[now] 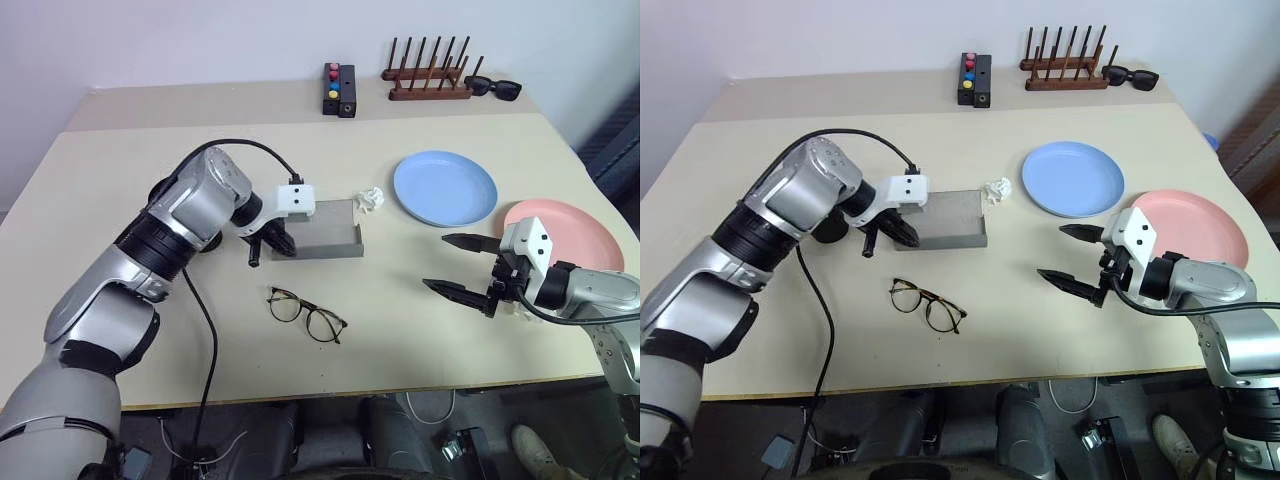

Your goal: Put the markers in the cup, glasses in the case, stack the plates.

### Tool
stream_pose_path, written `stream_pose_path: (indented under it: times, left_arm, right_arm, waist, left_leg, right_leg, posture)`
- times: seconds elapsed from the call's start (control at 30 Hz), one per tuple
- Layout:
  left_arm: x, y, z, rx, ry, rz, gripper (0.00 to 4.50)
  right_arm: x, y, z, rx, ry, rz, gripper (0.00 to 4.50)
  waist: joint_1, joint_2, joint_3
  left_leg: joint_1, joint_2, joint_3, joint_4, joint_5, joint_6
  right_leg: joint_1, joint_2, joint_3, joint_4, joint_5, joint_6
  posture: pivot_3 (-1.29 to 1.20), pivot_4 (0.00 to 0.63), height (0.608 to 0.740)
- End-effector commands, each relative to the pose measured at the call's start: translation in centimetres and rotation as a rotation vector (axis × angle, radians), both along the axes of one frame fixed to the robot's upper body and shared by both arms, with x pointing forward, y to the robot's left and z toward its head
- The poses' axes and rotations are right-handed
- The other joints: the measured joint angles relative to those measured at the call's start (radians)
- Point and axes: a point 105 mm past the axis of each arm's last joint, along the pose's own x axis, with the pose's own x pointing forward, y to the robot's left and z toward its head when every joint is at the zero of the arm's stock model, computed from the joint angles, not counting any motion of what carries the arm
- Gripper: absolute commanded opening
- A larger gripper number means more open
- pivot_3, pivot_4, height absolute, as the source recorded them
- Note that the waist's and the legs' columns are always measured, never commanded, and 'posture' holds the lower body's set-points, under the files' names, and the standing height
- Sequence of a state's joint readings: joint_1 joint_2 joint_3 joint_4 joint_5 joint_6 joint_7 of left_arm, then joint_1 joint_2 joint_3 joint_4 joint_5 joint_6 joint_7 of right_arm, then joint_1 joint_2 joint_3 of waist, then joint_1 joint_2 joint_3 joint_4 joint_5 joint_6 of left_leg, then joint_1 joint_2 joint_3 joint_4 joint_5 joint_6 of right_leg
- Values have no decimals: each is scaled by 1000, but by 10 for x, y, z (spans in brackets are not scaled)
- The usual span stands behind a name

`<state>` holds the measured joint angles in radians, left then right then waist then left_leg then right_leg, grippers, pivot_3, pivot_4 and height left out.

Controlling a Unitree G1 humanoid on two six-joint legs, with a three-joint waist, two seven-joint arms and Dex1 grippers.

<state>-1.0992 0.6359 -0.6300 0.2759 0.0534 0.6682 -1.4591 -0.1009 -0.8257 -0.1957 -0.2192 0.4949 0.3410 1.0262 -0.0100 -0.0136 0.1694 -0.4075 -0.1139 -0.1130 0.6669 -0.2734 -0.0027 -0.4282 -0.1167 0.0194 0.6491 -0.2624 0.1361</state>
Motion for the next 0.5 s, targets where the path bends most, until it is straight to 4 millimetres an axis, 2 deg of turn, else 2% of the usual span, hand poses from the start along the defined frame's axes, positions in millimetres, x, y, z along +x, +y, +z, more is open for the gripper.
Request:
stream_pose_path:
  times: [0.03,0.27,0.5]
  left_arm:
    - [-6,-3,16,-45,-36,-33,78]
    - [-23,-4,9,-44,-12,-77,78]
    - [-31,-4,4,-39,3,-87,78]
  right_arm:
    - [0,1,13,3,-57,11,4500]
    - [2,3,13,0,-58,22,4500]
    - [3,3,14,-3,-58,29,4500]
  waist:
    - [0,0,0]
    - [-1,0,0]
    - [0,0,0]
  left_leg:
    - [0,0,0,0,0,0]
    - [0,0,0,0,0,0]
    - [0,0,0,0,0,0]
  right_leg:
    - [0,0,0,0,0,0]
    - [0,0,0,0,0,0]
    - [0,0,0,0,0,0]
  posture:
    - [0,150,740]
    - [0,150,740]
    - [0,150,740]
